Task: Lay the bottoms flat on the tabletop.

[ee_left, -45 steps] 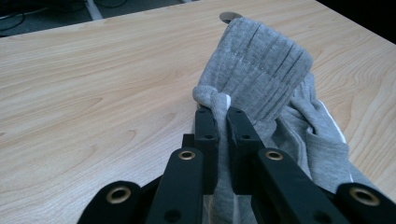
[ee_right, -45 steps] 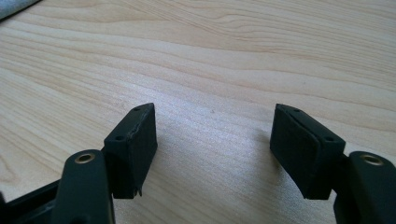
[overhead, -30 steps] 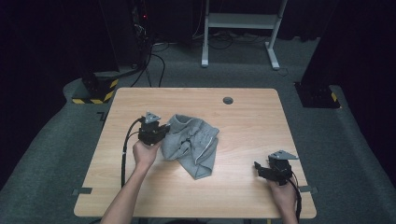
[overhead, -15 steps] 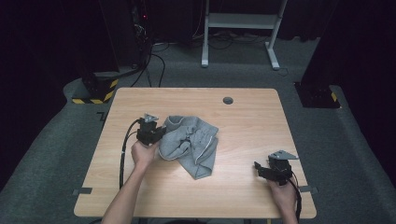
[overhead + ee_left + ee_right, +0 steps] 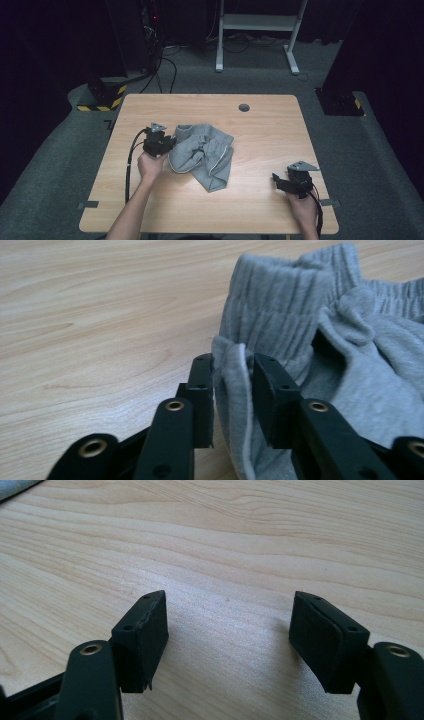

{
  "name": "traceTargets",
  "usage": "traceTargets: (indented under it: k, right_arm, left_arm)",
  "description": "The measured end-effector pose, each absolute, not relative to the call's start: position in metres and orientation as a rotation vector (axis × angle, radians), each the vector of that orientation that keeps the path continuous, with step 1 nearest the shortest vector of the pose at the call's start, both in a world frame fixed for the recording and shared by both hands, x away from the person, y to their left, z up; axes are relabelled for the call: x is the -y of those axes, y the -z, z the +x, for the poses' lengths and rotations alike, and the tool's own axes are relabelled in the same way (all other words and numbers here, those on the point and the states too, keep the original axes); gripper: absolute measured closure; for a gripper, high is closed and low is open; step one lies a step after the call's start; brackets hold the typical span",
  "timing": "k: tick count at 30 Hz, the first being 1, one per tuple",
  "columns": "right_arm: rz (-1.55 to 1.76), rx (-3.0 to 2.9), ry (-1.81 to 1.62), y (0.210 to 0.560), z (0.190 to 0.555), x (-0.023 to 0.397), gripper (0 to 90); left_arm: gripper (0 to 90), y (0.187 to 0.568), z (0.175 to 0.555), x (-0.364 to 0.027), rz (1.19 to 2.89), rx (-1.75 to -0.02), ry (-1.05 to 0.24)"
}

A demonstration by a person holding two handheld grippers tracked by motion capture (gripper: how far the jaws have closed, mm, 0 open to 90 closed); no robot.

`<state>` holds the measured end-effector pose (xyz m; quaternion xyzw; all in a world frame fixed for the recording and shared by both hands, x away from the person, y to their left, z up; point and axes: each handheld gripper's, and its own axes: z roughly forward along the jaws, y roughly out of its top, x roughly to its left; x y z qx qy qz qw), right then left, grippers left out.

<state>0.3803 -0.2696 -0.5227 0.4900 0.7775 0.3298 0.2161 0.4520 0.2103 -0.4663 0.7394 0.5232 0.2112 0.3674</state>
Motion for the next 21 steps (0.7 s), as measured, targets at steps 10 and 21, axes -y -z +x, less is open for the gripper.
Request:
traceTargets:
  k: [10, 21]
  right_arm:
    - [1.358, -2.155, -0.914, 0.523, 0.380, 0.270, 31.4]
    - [1.359, -2.154, -0.914, 0.523, 0.380, 0.270, 31.4]
  left_arm:
    - [56.9, 0.446, 0.428, -0.195, 1.939, -1.216, -0.620]
    - [55.1, 0.438, 0.404, -0.154, 1.974, -1.037, -0.505]
